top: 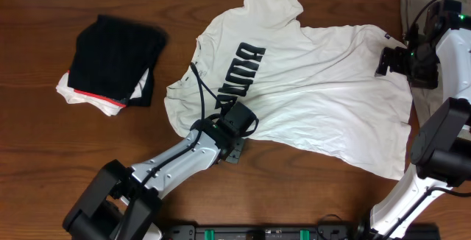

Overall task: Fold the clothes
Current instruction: 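Hold the left hem in place with the left gripper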

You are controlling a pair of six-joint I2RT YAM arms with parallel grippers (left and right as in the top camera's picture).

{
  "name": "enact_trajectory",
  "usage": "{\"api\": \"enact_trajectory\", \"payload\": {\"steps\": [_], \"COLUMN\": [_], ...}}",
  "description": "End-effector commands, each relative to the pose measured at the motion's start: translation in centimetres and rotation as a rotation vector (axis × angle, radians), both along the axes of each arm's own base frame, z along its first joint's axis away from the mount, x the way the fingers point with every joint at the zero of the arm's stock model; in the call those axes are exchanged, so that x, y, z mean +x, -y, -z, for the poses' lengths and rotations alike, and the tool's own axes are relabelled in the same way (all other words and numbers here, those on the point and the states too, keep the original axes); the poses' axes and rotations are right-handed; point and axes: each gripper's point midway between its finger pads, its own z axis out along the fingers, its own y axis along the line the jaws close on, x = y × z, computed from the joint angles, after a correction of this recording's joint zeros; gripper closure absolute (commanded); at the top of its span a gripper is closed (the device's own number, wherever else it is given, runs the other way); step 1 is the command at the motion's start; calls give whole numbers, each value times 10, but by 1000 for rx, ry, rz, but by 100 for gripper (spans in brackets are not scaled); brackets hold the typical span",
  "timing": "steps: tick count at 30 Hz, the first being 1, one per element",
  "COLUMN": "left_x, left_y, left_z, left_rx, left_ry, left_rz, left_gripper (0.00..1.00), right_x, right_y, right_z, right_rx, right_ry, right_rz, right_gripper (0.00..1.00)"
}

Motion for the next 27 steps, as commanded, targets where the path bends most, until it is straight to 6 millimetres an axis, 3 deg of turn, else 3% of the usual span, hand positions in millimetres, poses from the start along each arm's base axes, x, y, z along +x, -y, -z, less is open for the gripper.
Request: {"api": "enact_trajectory", "payload": {"steps": [1, 18, 23, 27], "left_x": [-2, -5, -5, -4], "left_y": [-5, -7, -7, -7], "left_z": [6, 18, 18, 15], "left_rx": [27, 51, 51, 51], "left_ry": [-2, -31, -31, -30], "left_rz": [17, 17, 17, 17], "left_gripper": [65, 67, 92, 94], "right_x": [5, 5, 5, 5], "right_y": [0, 0, 0, 0], "right_z": [-16, -16, -16, -16], "right_rx": [-9, -9, -9, -9], "right_ry": [43, 43, 44, 43], "right_rz": [-2, -2, -2, -2], "right_gripper": [1, 1, 1, 1]}}
